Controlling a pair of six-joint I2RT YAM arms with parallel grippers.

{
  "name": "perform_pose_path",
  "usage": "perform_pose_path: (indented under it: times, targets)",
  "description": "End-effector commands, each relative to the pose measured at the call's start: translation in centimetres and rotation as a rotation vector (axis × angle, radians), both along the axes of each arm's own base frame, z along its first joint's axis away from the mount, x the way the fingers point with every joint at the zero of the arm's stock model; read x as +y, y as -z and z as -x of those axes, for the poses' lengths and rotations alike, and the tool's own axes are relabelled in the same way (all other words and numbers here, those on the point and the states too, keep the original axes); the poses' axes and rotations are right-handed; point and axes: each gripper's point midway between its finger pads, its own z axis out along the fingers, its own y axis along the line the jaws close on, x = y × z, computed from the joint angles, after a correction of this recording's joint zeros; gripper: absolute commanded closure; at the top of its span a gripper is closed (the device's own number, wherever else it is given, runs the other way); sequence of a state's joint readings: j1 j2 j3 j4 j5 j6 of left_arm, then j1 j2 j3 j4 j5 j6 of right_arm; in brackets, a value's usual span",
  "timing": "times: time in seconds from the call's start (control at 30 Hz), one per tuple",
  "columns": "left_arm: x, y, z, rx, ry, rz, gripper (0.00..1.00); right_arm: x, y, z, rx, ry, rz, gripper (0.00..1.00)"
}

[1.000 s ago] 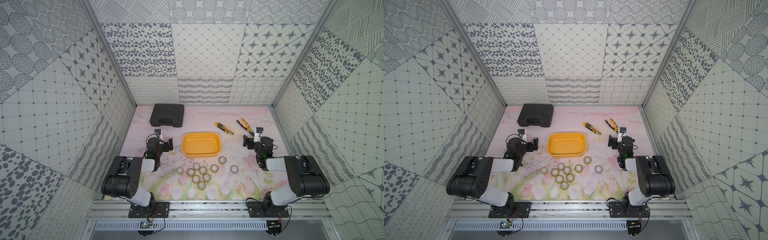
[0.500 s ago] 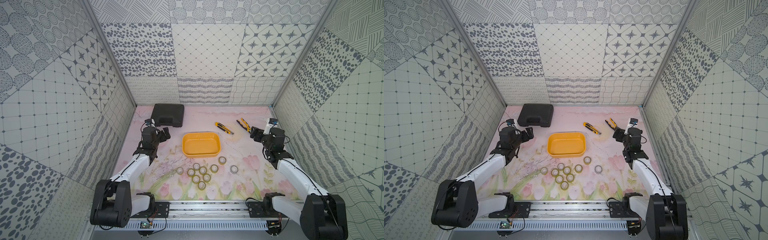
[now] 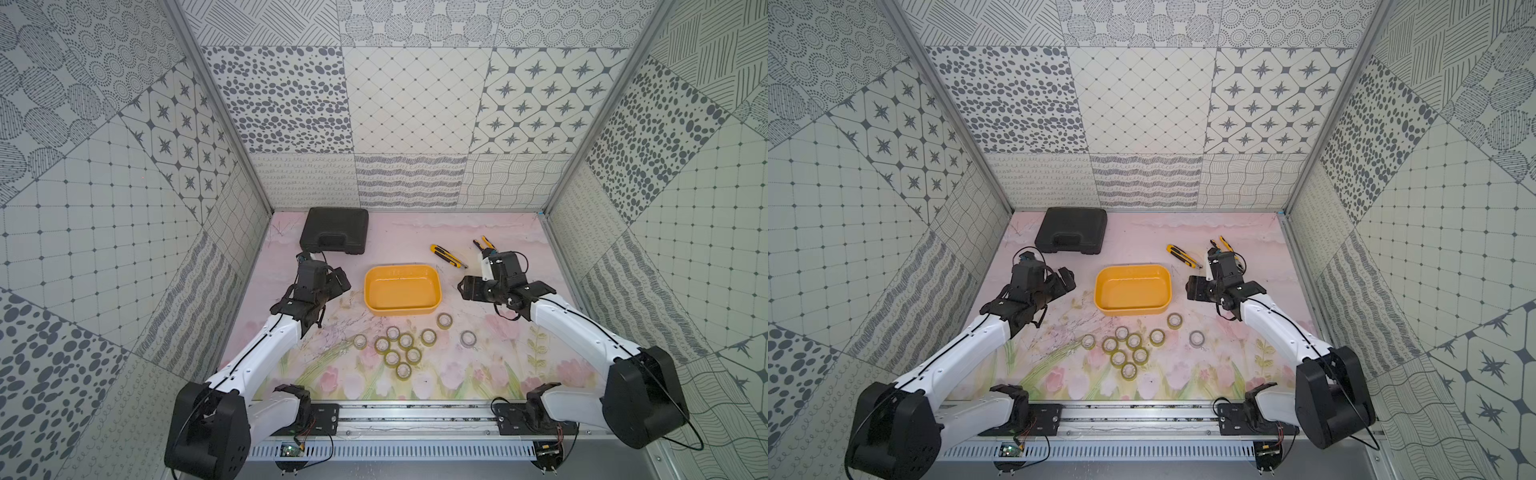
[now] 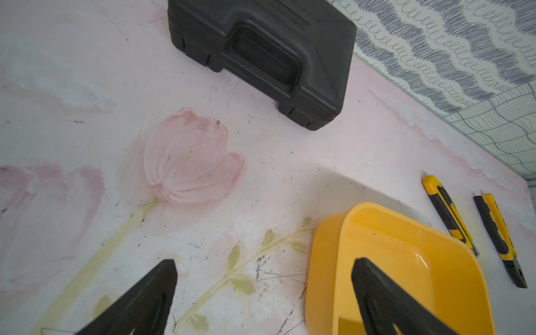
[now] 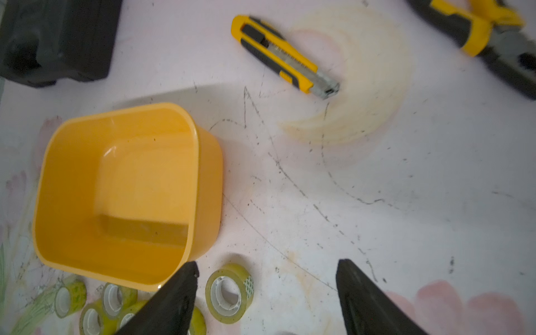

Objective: Put the transparent tape into the storage box
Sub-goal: Pick up the tape at the center of the board.

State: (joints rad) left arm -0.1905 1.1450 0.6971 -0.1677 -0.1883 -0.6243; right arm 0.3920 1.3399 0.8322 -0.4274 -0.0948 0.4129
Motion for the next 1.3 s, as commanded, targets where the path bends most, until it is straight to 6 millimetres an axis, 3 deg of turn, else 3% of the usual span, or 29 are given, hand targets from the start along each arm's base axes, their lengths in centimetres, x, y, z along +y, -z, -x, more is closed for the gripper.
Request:
perform_pose_path:
  times: [0.0,0.13,0.33,0.7,1.27]
  targets:
    - [0.7,1.2,1.4,0.070,-0.075,0.008,0.01,1.1,2.0,0.7,0.103,0.005,-0.008,0.25]
    - [0.7,1.4,1.8,0.078,-0.071,0.005,0.01,2.3,4.1,1.5,0.184,-0.020,-0.018,0.30]
    - [0.1,0.6,1.4,0.053,-0.028,0.004,0.01,3.0,5.4,2.2,0.220,-0.024,-0.013,0.33]
    - [-0.3,0.3,1.4,0.037,-0.015,0.002,0.01,3.5,5.7,3.6,0.246,-0.038,0.002,0.36]
    - [-0.7,-0.4,1.4,0.026,0.000,-0.003,0.01,3.0,7.9,4.8,0.297,-0.041,0.136,0.40]
